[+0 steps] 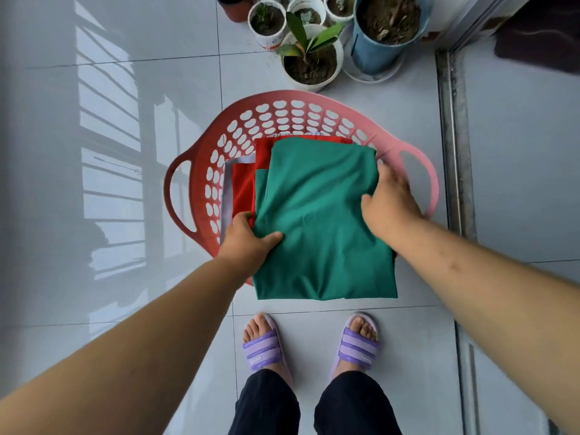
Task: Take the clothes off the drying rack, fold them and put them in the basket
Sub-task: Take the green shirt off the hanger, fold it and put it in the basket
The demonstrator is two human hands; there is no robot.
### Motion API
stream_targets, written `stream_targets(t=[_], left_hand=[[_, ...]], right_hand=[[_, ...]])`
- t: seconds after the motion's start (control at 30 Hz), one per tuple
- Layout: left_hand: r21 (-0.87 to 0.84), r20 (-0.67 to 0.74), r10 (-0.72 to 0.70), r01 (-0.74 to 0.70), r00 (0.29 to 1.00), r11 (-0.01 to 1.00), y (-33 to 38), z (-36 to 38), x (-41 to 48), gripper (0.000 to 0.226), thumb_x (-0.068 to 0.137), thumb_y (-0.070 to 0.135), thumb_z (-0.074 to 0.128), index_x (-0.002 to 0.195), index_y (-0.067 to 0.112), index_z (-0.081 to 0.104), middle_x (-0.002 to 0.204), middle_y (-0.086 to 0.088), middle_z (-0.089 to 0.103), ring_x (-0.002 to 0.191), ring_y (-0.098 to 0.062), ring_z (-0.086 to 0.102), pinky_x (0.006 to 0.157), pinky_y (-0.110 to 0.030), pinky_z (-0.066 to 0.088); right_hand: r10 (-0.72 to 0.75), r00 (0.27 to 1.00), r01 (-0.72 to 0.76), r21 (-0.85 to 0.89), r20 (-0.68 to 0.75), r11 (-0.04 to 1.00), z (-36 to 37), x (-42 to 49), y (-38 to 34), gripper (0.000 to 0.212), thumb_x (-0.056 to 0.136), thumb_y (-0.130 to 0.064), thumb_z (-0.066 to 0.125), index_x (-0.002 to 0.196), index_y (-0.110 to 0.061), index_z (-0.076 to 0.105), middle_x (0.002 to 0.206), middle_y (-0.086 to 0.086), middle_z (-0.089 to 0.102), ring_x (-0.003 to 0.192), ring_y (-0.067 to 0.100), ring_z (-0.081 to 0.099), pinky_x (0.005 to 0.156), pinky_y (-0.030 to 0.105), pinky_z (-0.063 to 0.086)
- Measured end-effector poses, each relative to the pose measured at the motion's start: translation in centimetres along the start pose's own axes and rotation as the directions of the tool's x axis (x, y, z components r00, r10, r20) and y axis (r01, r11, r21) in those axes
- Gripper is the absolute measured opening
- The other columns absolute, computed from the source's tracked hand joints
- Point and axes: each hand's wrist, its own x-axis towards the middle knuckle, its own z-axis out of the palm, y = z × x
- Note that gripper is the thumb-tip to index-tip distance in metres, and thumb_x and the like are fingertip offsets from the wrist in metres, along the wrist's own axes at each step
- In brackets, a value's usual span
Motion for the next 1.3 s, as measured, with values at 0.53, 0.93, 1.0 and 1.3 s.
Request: stream_targets(t=[0.53,0.93,1.0,1.3], left_hand=[[-0.480,0.170,-0.042,0.120,0.985,0.869,-0.4,-0.4,-1.0,0.079,0.064,0.037,0.089,0.132,0.017,0.052,0.120,-0.002,0.066,0.104,-0.019,0.067,0.096,-0.038,0.053],[-0.624,0.246,0.140,0.047,0.959,0.780,2.2,-5.7,-0.4,0.051,0.077,0.021,0.075,0.124,0.007,0.060,0.116,-0.011,0.070,0.105,-0.027,0.068,0.093,-0.041,0.053],[-0.410,0.231,0.055,0.046,0.972,0.911,1.2,-5.7,0.2,0.053,0.079,0.019,0.076,0.128,0.011,0.056,0.118,-0.012,0.067,0.103,-0.027,0.068,0.092,-0.045,0.055],[0.699,0.166,0.756,-0.616,0.634,0.363,-3.4,0.5,-2.3,0.051,0.077,0.005,0.064,0.126,0.017,0.059,0.114,-0.011,0.059,0.103,-0.034,0.056,0.087,-0.042,0.049]], right_hand=[[0.353,0.802,-0.589,0.543,0.482,0.599,2.1,-1.5,4.0,0.044,0.079,-0.034,0.080,0.113,-0.008,0.068,0.107,0.009,0.073,0.097,0.029,0.070,0.094,0.048,0.054],[0.202,0.932,-0.362,0.739,0.301,0.568,1.4,-1.6,0.9,0.007,0.091,-0.028,0.067,0.096,-0.024,0.067,0.103,0.003,0.074,0.093,0.024,0.071,0.085,0.040,0.057],[0.284,0.936,-0.351,0.519,0.207,0.780,2.3,-1.3,1.7,0.021,0.087,-0.033,0.065,0.104,-0.021,0.065,0.111,0.008,0.070,0.099,0.031,0.067,0.089,0.041,0.055],[-0.224,0.971,0.236,-0.202,0.081,0.951,3.9,-6.3,1.0,0.039,0.091,-0.019,0.058,0.129,-0.022,0.052,0.128,0.008,0.048,0.120,0.030,0.049,0.099,0.040,0.042]])
